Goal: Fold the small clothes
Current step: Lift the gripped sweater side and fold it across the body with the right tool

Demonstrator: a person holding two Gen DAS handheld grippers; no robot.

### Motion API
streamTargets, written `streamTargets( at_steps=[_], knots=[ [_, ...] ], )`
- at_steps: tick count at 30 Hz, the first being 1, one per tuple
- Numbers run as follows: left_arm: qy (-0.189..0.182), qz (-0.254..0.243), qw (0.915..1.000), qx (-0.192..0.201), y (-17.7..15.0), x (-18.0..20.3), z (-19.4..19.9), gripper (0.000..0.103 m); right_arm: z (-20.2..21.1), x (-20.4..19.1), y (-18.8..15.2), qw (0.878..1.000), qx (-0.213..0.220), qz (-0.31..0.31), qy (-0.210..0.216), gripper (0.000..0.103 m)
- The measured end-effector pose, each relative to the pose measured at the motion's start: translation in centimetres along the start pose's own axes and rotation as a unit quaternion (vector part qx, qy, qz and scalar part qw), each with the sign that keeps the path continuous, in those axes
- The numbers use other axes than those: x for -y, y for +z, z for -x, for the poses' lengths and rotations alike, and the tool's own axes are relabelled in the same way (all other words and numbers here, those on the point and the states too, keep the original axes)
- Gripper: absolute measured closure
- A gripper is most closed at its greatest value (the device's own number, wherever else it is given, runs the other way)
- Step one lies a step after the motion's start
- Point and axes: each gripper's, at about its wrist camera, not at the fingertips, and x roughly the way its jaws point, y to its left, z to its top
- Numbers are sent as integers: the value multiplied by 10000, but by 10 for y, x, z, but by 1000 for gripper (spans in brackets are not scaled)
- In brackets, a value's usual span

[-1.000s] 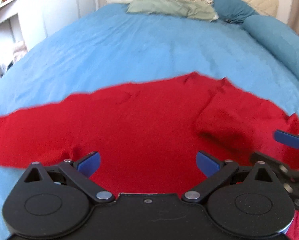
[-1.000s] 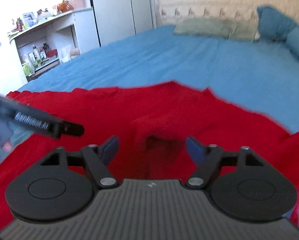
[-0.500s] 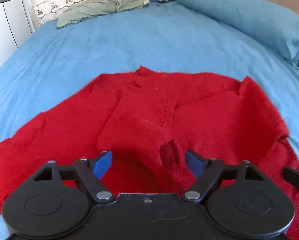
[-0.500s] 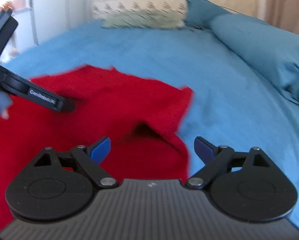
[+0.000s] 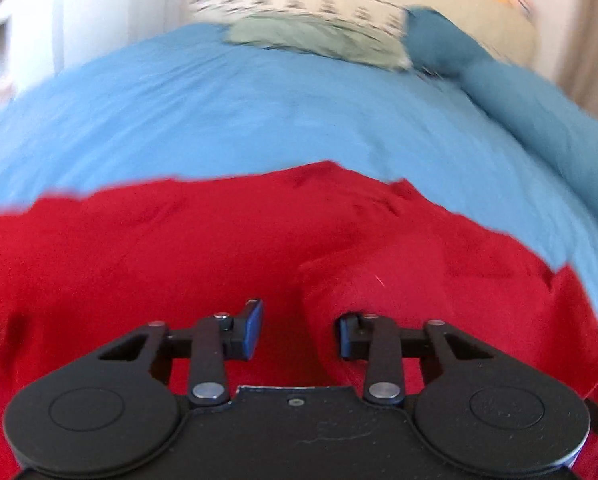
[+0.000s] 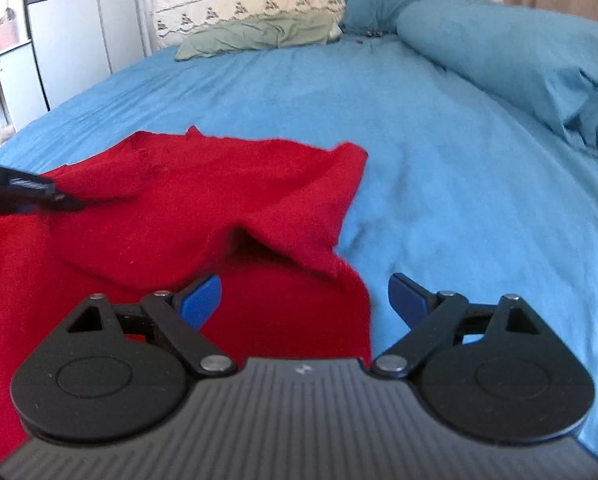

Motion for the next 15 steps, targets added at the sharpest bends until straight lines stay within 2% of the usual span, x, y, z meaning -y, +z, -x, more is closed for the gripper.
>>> streamTargets(
  at_steps=[2,4,8,9,10,11,13,15],
  knots=[
    [-33,723,9974,21,-9,-26,9,58,-9,-1,1,9999,-29,70,-92,0],
    [-208,1424,9895,106,-18,-53,16,58,-13,-1,0,9999,-69,-11,-78,0],
    [-473,2262,9723,337,-27,-82,33,56,-17,-2,-2,9999,-114,-30,-19,0],
    [-427,2307,9712,424,-27,-83,38,53,-17,-1,-2,9999,-115,-37,-22,0],
    [-317,2200,9736,520,-26,-83,43,43,-17,0,-3,9999,-124,-84,-1,0],
    [-135,1958,9786,621,-23,-79,48,32,-18,1,-2,9998,-131,-128,13,0],
    [191,1388,9876,704,-19,-69,51,21,-17,3,-2,9997,-133,-180,27,0],
    [146,1108,9916,650,-19,-68,49,21,-17,1,-2,9998,-132,-162,22,0]
  ],
)
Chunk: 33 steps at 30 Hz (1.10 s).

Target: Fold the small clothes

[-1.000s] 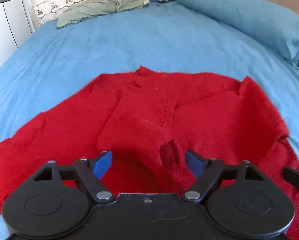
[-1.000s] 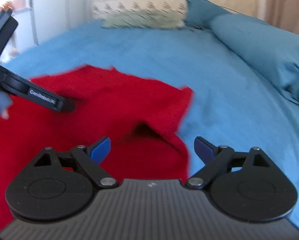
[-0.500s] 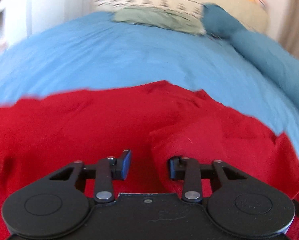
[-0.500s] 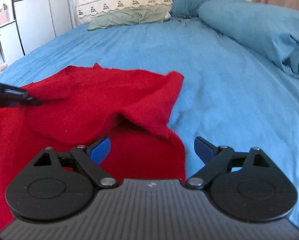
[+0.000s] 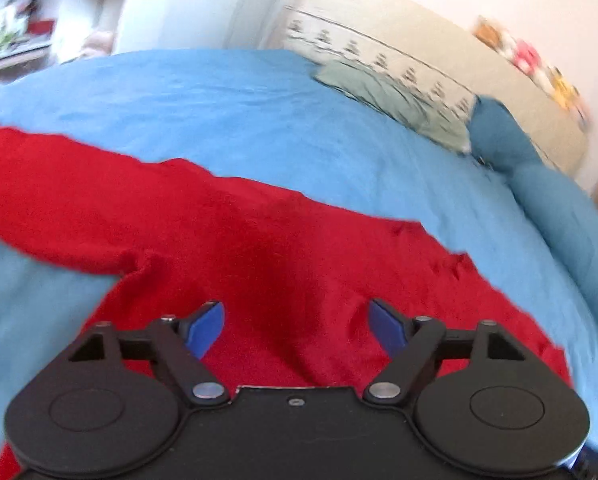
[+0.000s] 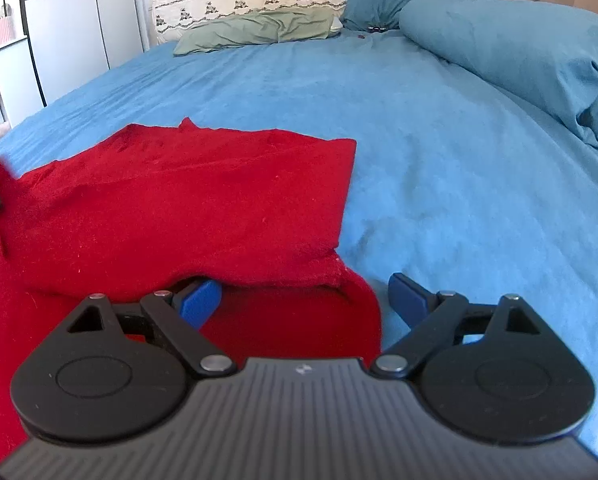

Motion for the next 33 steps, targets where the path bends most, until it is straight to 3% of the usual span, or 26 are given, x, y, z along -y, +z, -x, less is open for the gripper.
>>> streamTargets(
  at_steps=[7,9,10,11,13,17,21,24,30,33],
  knots=[
    [-161,88,9998,2,0,-21,-14,21,-1,-1,-1,10000,13,9,0,0],
    [-84,37,9999,-42,6,-23,-21,32,-2,-1,0,10000,15,18,22,0],
    [-27,-48,10000,-72,8,-24,-22,52,-3,0,0,10000,16,31,29,0],
    [47,-144,9998,-129,11,-22,-26,78,-3,-1,0,10000,22,50,29,0],
    [154,-307,9993,-145,16,-19,-29,99,-5,-2,-1,9999,34,106,-16,0],
    [45,-425,9989,200,21,-11,-23,99,-7,-5,0,9991,176,149,-353,0],
    [186,-518,9977,391,20,-7,-17,99,-3,5,0,9901,235,-200,-1368,0],
    [210,-444,9984,274,14,-14,-13,99,1,17,-4,9870,73,-333,-1571,0],
    [339,-292,9990,-23,-8,-31,-6,97,6,24,-4,9882,-113,-367,-1485,0],
    [464,-332,9984,-20,-10,-35,6,89,11,24,-3,9869,-264,-192,-1578,0]
  ],
)
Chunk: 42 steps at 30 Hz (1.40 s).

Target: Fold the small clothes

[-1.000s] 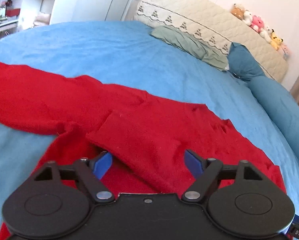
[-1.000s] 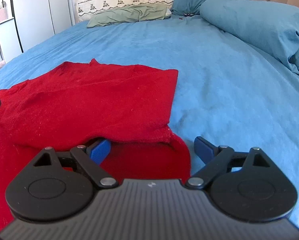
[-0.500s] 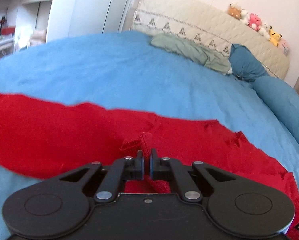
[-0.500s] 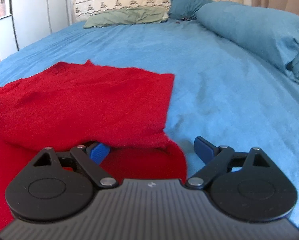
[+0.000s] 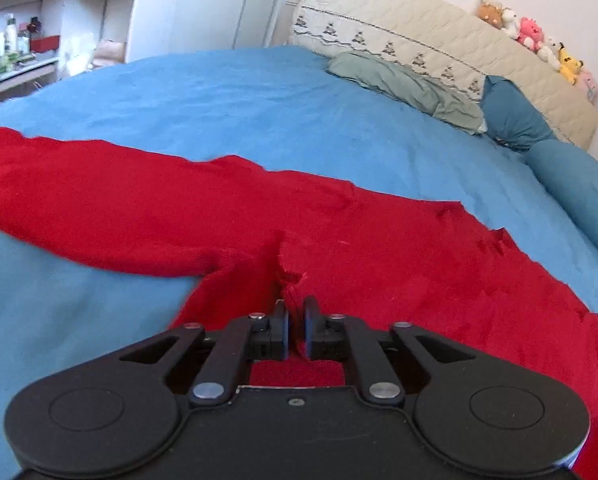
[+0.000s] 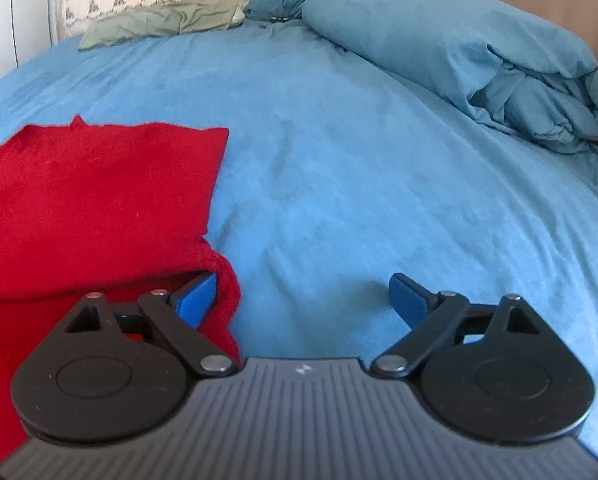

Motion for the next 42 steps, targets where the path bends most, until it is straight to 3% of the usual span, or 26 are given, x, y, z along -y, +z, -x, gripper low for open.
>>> streamTargets(
  at_steps=[1,2,4,6,8,10,12,15,18,22,25,28,31,32,37,42],
  knots=[
    [84,11,10000,9,1,-2,7,80,5,1,1,10000,-20,74,-17,0],
    [184,31,9998,42,3,-3,15,63,11,1,2,9999,14,132,-20,0],
    [224,-61,9992,339,8,0,36,43,26,2,5,9995,221,187,128,0],
    [67,-385,9971,648,14,11,53,31,36,-1,11,9963,504,169,674,0],
    [-281,-746,9949,616,22,29,52,20,39,-11,15,9880,744,162,1346,0],
    [-647,-940,9926,422,27,45,36,18,34,-28,15,9782,859,279,1872,0],
    [-777,-1042,9911,274,25,58,11,18,23,-47,9,9711,866,490,2170,0],
    [-821,-974,9918,14,18,62,-21,18,2,-58,-5,9757,446,564,2067,0],
    [-756,-845,9932,-279,10,57,-43,18,-4,-45,-9,9740,418,253,2213,0],
    [-740,-991,9921,-221,5,60,-42,16,-8,-37,-11,9751,391,155,2177,0],
    [-500,-905,9944,-196,11,62,-30,16,0,-41,-9,9762,472,280,2099,0],
    [-284,-804,9963,96,20,60,-2,14,30,-34,-3,9742,736,209,2124,0],
    [-129,-735,9957,546,35,49,46,0,66,-28,-1,9701,779,-7,2300,0],
    [-64,-693,9949,736,39,43,65,0,79,-28,-1,9684,792,-26,2363,0],
    [17,-496,9928,1088,66,0,131,0,129,-45,13,9668,803,100,2425,0],
    [493,190,9927,1084,83,-71,141,0,156,-78,27,9660,698,347,2464,0]
  ],
)
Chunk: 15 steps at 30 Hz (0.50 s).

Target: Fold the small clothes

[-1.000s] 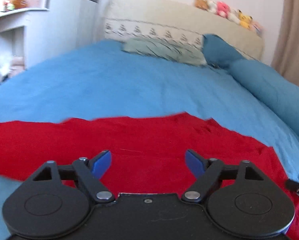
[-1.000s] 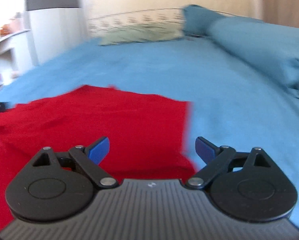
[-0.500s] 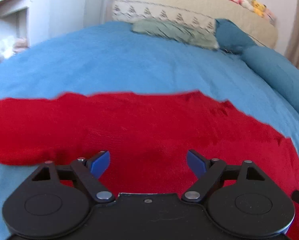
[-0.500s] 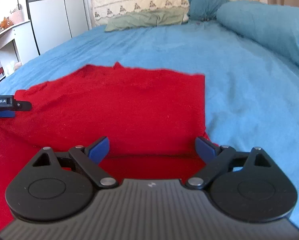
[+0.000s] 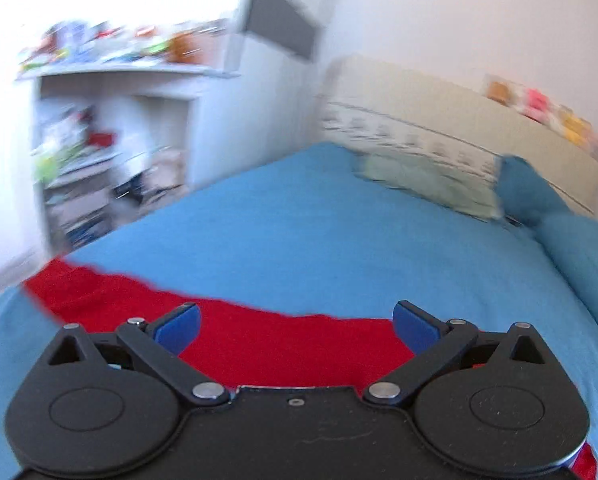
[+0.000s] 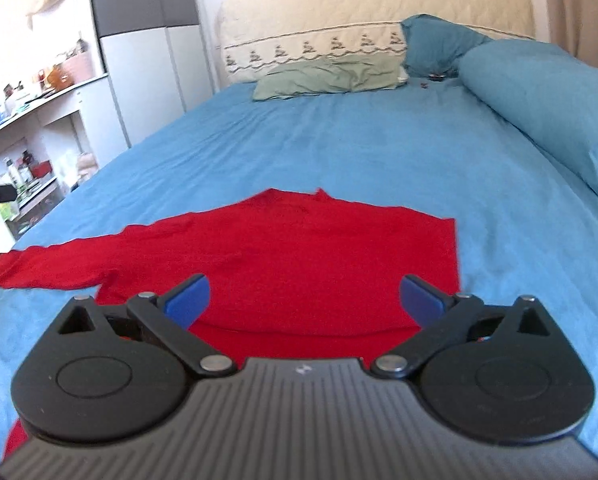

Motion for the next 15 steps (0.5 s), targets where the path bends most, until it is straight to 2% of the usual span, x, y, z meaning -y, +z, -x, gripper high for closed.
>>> streamTargets(
  at_steps=[2,4,6,7,8,12,15],
  knots=[
    [317,448,9984,-112,-4,-43,-14,0,-6,-15,-1,9998,-120,16,-154,0],
    [452,780,9959,-116,-13,-81,-26,1,-21,-27,-9,9992,-334,7,-229,0],
    [634,942,9933,-194,-22,-117,-40,3,-38,-37,-23,9983,-550,16,-188,0],
    [716,981,9922,-264,-23,-131,-48,7,-43,-41,-30,9980,-614,3,-146,0],
    [740,1026,9914,-330,-25,-146,-58,11,-48,-44,-36,9978,-662,-6,-87,0],
    [796,1294,9877,-364,-26,-186,-88,13,-65,-60,-53,9970,-751,157,-31,0],
    [814,1652,9818,-454,-30,-217,-109,23,-80,-69,-58,9965,-779,289,-66,0]
  ],
)
